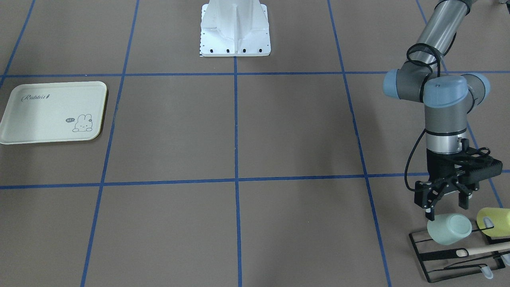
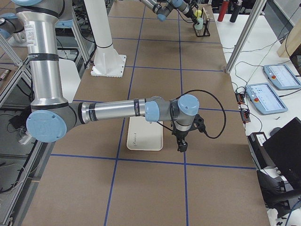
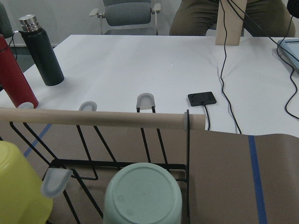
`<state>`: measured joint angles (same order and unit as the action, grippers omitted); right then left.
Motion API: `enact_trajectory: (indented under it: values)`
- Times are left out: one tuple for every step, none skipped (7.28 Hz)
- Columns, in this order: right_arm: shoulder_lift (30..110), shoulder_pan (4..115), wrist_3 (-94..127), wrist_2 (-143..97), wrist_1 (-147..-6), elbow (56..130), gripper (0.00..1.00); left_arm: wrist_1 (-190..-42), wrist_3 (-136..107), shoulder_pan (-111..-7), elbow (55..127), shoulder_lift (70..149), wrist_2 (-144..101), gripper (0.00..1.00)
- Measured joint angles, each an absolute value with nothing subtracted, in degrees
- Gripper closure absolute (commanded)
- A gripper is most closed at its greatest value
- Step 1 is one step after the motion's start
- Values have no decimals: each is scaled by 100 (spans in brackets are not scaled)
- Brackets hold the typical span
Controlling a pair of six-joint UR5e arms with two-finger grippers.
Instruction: Left arm grabs green cup and hands to right arm on tray
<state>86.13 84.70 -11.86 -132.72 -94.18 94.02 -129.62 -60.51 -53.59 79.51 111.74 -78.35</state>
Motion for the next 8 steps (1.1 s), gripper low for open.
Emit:
enact_trajectory:
  values:
    - [8613,8461,-1187,-13287,-9416,9406,0,-12973,-5861,-5356,7926,11163,-7830,0]
    - [8613,8451,-1185,-13323,-9414,9406,0,-12980,-5765,-5353,7872,11163,-7806,0]
    - [8612,8443,-1183,-13365,-9413,9403,0,-12986,-5726,-5350,7804,11178,-7765,0]
    - [8608,8441,-1183,-13385,-9411,9399,0,-12989,-5714,-5348,7741,11192,-7743,0]
    - [8606,8435,-1180,-13391,-9407,9397,0,-12990,-5708,-5358,7670,11229,-7732,0]
    - [8605,8432,-1178,-13393,-9405,9397,0,-12989,-5707,-5373,7603,11293,-7718,0]
    - [8605,8430,-1178,-13394,-9405,9398,0,-12983,-5710,-5391,7564,11344,-7685,0]
    - [8605,8429,-1178,-13395,-9404,9398,0,-12975,-5712,-5411,7543,11376,-7652,0]
